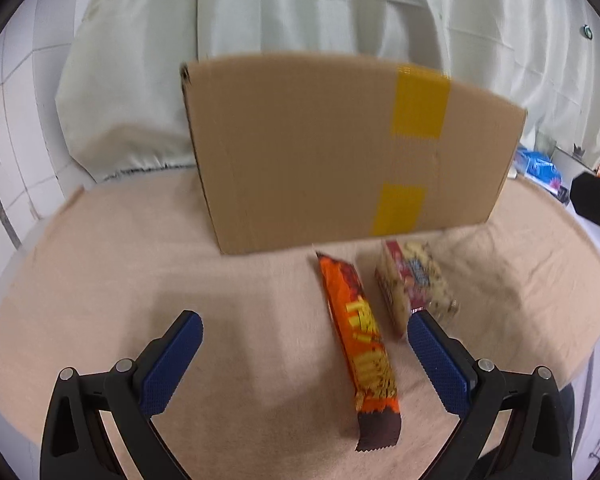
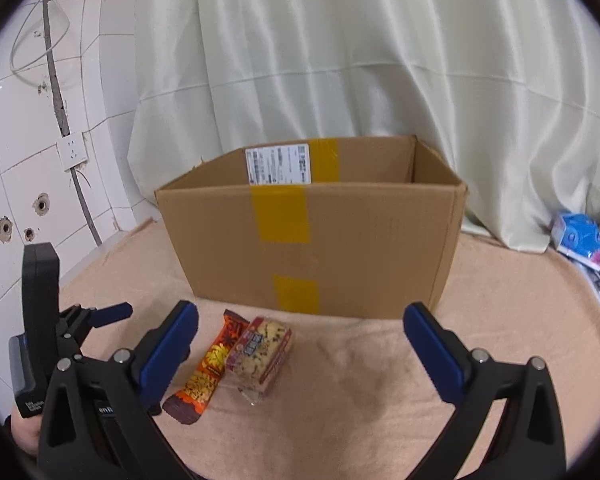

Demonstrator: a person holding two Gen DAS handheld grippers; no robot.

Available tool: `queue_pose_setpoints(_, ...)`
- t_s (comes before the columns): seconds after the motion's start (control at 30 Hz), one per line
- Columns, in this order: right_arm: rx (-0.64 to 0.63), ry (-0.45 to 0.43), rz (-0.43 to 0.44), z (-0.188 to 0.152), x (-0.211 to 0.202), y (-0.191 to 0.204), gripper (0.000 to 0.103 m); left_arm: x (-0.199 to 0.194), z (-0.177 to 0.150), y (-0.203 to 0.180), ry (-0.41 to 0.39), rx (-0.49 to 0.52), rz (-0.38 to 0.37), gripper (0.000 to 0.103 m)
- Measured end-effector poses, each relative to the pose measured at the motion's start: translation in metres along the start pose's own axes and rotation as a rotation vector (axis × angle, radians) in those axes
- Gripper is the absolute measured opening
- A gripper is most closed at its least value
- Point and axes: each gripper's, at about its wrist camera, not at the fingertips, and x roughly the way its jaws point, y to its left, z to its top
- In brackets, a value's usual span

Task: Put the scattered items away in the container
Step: 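Move both grippers back to the orange snack bar and cookie pack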

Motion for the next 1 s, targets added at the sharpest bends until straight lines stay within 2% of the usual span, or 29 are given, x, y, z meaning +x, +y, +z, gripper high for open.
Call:
queue_pose_setpoints(0.1,0.005,0.014,0.003,-0.008,0.005,-0.002,0.103,0.01,-0.011,-0.003,0.027,0.001,-0.044,0.103)
queue_pose_setpoints(0.17,0.009,0.025,0.007,-0.011,0.009,-0.004,0.103,0.018,-0.015,-0.007,0.041,0.029,-0.006,0.103)
queue_pose_setpoints(0.3,0.016,0.045,0.013,-0.015,0.016,-0.006,0.103,0.026,-0.019,-0.011,0.057,0.069,0.017,0.103)
queue_pose_setpoints(0.6,0.001,0.073,0.016,-0.019,0.03,-0.005,0.103,0.03,-0.015,0.012,0.041,0.046,0.075,0.103)
queue_pose_setpoints(1.0,-0.028,0.13,-0.006,-0.032,0.055,0.009,0.103,0.047,-0.014,0.002,0.061,0.056,0.007,0.103)
